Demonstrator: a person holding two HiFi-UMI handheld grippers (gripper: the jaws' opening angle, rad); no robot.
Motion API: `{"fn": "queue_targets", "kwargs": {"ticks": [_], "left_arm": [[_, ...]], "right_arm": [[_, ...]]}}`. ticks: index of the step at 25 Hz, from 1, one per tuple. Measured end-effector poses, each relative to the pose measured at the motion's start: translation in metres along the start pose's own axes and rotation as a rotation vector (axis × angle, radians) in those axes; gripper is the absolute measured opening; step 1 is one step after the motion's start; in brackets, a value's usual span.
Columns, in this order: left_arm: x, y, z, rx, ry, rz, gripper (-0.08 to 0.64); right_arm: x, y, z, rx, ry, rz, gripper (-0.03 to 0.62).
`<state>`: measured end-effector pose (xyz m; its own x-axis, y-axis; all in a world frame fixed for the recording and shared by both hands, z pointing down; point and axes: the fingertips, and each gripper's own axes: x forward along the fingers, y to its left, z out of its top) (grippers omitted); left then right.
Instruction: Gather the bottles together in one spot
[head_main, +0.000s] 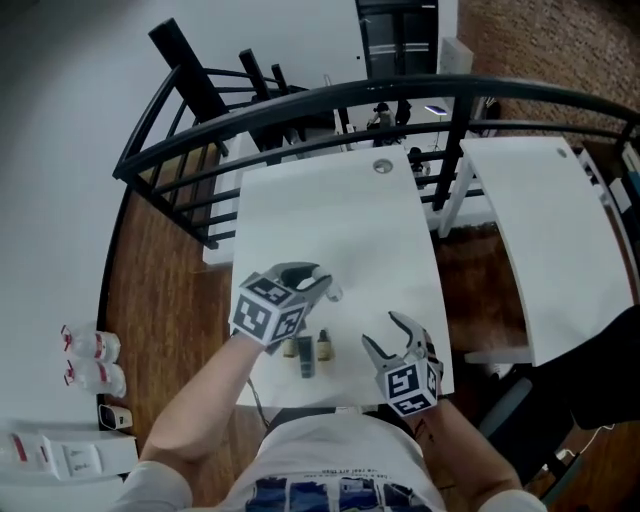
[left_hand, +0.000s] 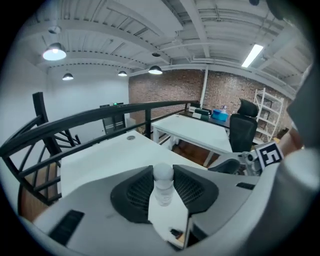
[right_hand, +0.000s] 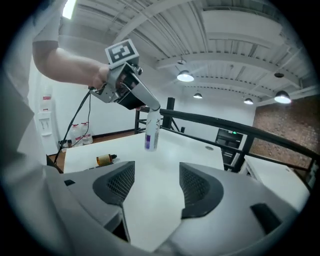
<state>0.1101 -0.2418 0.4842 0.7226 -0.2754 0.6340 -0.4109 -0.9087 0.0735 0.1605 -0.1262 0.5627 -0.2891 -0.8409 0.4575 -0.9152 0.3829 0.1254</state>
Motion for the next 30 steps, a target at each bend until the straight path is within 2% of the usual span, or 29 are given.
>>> {"fn": "queue_targets", "kwargs": {"ticks": [5,10,17,23,28,30], "left_arm": [[0.027,0.083,0.001,0.0,-0.009,0.164,0.118],[0.067,0.145,-0.011,-0.014,0.003,0.27,0.118],[0.109,0.186,-0.022,-0.047,0.003,0.297,0.118],[0.118,0.195,-0.024,-0.059,-0.01,0.306,0.12],[0.115,0.198,-0.025,-0.051,-0.012,0.337,0.132],[0.113,0.197,-0.023,-0.045,-0.027,0.349,0.22]], "right_arm": [[-0.023,-0.011,-0.03,0.115,0.061,-0.033,0.304],[-0.038,-0.014,-0.067,0.176,0.146,-0.082,0.304],[-0.058,-0.015,-0.096,0.237,0.228,-0.125,0.304],[-0.057,-0.012,-0.101,0.272,0.254,-0.14,0.304],[-0.054,-0.008,-0.096,0.264,0.247,-0.137,0.304],[-0.055,-0.009,-0.096,0.259,0.245,-0.136,0.304]]}}
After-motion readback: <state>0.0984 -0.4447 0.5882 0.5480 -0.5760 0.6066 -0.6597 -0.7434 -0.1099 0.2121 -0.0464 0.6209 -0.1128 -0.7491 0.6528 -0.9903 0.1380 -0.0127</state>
